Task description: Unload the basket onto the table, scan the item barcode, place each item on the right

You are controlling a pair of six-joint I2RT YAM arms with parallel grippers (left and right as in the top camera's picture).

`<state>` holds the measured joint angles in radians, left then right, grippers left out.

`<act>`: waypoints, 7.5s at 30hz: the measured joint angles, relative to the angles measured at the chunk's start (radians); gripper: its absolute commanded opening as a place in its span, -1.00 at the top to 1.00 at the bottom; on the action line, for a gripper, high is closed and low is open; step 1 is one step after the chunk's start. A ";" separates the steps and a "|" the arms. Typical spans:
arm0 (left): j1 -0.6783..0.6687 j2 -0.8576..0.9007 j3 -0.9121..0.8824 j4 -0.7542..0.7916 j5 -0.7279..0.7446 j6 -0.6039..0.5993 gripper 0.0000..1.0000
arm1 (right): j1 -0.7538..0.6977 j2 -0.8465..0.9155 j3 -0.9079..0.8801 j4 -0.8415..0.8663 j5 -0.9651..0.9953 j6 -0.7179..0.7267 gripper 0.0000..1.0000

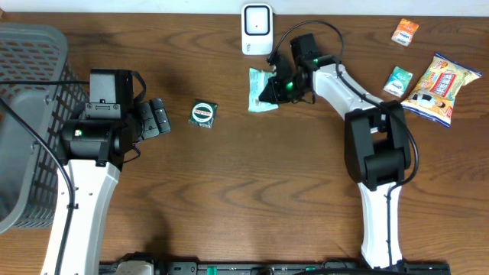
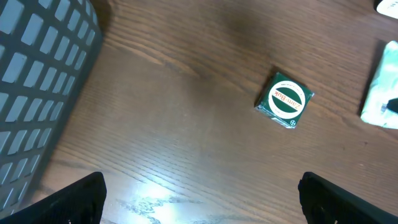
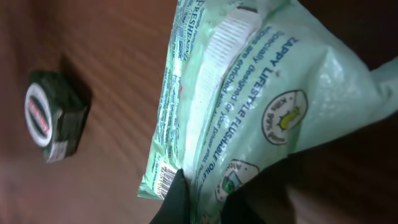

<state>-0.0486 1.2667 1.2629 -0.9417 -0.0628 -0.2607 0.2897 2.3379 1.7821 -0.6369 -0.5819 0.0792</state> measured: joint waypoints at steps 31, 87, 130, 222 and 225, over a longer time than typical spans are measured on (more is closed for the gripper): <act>0.000 0.000 0.000 0.001 0.000 0.000 -0.96 | 0.139 -0.113 -0.003 0.975 1.074 -0.731 0.97; 0.000 0.000 0.000 0.000 0.000 0.000 -0.96 | -0.448 -0.152 0.000 0.156 1.215 -0.380 -0.62; 0.000 0.000 0.000 0.000 0.000 0.000 -0.96 | 0.452 -0.064 0.000 0.281 0.545 0.342 -0.72; 0.000 0.000 0.000 0.000 0.000 0.000 -0.95 | 0.333 0.023 0.068 0.130 0.547 0.040 -0.60; 0.000 0.000 0.000 0.000 0.000 0.000 -0.95 | 0.334 0.029 0.068 0.091 0.476 0.022 -0.50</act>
<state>-0.0483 1.2667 1.2629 -0.9417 -0.0628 -0.2607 0.6235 2.3665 1.8500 -0.5457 -0.1062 0.1009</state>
